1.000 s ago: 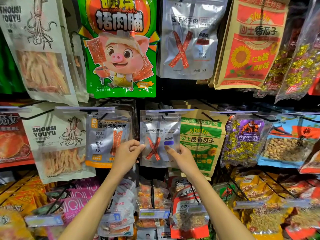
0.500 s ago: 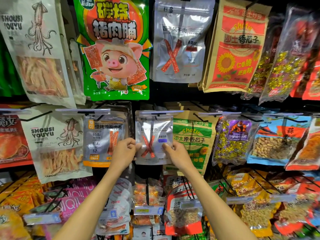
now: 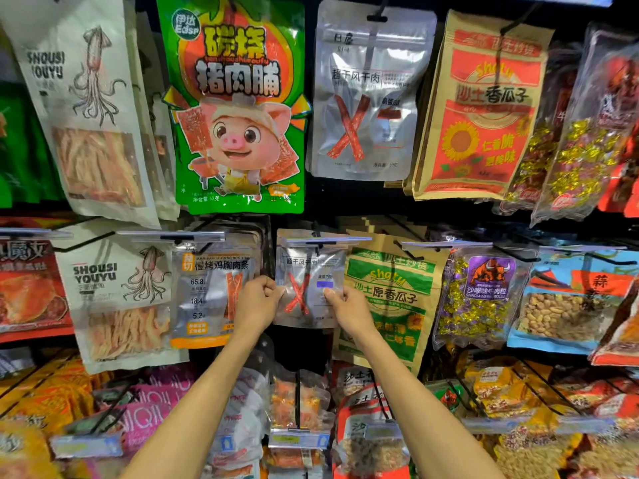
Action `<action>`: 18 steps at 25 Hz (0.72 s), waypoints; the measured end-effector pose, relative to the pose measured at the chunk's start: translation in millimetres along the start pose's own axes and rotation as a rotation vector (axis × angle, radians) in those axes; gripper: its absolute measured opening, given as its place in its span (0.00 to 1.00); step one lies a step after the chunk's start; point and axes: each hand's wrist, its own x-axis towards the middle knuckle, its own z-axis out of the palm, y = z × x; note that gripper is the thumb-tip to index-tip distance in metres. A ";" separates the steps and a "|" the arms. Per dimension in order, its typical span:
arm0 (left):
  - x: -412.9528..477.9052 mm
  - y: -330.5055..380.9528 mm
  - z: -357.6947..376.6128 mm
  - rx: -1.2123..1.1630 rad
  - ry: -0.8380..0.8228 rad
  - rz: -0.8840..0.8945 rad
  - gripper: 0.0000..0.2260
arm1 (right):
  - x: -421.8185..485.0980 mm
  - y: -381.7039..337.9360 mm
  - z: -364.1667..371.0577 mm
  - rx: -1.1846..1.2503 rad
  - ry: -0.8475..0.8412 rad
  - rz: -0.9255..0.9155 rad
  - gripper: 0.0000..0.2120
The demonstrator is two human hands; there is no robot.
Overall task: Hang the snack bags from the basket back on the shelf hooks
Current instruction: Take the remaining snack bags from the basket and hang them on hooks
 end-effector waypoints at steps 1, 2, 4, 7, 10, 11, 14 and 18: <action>1.1 0.4 1.3 0.019 0.002 -0.002 0.06 | 2.3 -0.1 0.3 -0.007 0.007 -0.004 0.21; 2.3 0.8 2.2 0.035 0.005 -0.004 0.06 | 4.2 -1.2 1.1 -0.017 0.013 0.000 0.21; 4.2 1.1 2.3 0.055 0.009 -0.012 0.05 | 7.6 -1.2 1.5 -0.032 0.024 0.007 0.22; 3.4 -2.9 2.3 0.048 -0.007 0.011 0.05 | 7.7 3.9 -0.2 -0.034 0.016 0.003 0.21; -0.2 -2.2 -2.3 0.053 -0.027 0.015 0.04 | 6.8 5.8 -2.9 -0.020 -0.018 0.013 0.19; -1.5 -1.2 -3.6 0.054 -0.034 0.017 0.04 | 5.7 5.4 -3.8 -0.019 -0.023 0.012 0.20; -6.2 2.5 -8.7 0.034 -0.076 0.019 0.04 | -0.1 1.7 -8.1 -0.043 -0.037 -0.007 0.19; -14.2 5.5 -14.6 0.070 -0.149 0.040 0.12 | -10.0 -0.2 -17.1 -0.120 -0.046 0.047 0.16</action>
